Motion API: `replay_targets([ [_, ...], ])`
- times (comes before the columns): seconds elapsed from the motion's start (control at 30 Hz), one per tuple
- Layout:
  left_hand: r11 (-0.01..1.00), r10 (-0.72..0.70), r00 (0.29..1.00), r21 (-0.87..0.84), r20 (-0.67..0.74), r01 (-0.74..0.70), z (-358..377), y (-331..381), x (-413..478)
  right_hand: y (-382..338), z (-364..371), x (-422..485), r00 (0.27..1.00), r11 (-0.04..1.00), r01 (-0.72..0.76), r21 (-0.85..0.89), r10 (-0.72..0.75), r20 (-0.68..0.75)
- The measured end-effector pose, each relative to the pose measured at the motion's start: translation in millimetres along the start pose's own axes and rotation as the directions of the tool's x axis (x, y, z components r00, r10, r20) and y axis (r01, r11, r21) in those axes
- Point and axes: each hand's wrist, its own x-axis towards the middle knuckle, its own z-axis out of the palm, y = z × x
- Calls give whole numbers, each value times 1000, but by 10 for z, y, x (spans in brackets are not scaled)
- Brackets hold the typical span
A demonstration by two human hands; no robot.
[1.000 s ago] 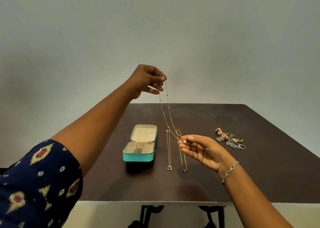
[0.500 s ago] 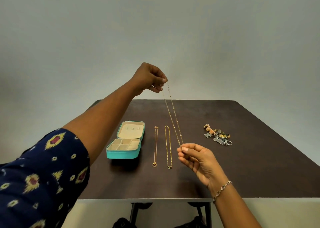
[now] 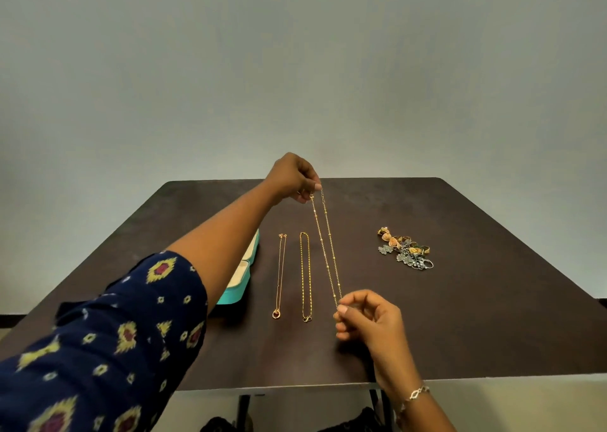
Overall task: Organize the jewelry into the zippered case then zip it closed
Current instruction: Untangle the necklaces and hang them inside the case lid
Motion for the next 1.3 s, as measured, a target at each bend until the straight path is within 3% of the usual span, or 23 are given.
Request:
replay_targets([
  [0.17, 997, -60, 998, 55, 28, 59, 212, -218, 170, 188, -44, 94, 993, 901, 84, -425, -109, -35],
  [0.4, 985, -111, 992, 142, 64, 101, 449, -553, 338, 254, -45, 214, 966, 669, 233, -706, -240, 92],
  [0.5, 974, -124, 989, 200, 80, 106, 525, -679, 384, 304, -47, 267, 947, 607, 282, -743, -298, 116],
  [0.77, 974, -115, 983, 210, 143, 84, 715, -805, 474, 402, -64, 317, 945, 508, 291, -811, -287, 159],
  [1.13, 946, -175, 960, 307, 220, 102, 871, -978, 553, 503, -80, 397, 922, 465, 321, -825, -351, 161],
  [1.3, 952, -182, 958, 283, 220, 116, 893, -1009, 546, 412, -102, 387, 937, 481, 328, -813, -273, 217],
])
